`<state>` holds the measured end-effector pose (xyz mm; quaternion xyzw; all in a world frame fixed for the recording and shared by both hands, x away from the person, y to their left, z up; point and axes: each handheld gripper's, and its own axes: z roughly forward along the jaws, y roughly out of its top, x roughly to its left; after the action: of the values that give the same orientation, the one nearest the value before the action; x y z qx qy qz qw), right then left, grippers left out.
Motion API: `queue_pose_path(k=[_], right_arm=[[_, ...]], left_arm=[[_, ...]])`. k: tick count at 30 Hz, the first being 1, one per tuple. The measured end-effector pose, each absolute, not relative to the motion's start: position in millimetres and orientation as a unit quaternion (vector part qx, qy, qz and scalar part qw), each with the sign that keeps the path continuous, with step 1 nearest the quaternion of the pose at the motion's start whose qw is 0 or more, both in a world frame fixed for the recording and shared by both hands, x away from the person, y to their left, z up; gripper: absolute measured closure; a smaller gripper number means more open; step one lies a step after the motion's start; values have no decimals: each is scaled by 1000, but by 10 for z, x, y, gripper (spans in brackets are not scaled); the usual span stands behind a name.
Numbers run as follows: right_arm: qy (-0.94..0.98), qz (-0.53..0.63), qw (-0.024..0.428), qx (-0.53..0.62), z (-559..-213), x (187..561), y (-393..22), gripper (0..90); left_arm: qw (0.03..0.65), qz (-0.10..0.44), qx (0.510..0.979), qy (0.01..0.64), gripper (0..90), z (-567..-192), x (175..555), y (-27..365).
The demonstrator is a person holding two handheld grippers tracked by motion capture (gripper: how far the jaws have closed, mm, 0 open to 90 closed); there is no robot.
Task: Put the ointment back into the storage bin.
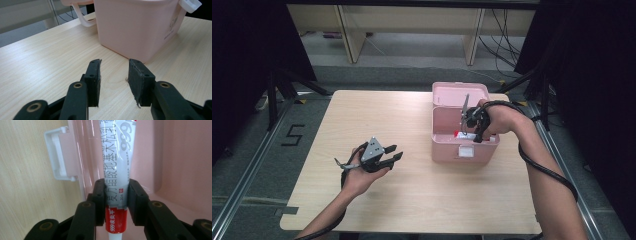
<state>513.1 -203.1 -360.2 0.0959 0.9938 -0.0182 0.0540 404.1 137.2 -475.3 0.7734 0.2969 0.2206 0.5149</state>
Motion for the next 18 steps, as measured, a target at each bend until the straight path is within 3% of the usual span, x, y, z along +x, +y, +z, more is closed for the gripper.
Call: queue_pose_path(k=[18], right_arm=[[994, -14, 58, 86, -3707, 5199, -2041, 713]], left_arm=[[514, 220, 774, 297, 616, -4753, 4038, 1371]])
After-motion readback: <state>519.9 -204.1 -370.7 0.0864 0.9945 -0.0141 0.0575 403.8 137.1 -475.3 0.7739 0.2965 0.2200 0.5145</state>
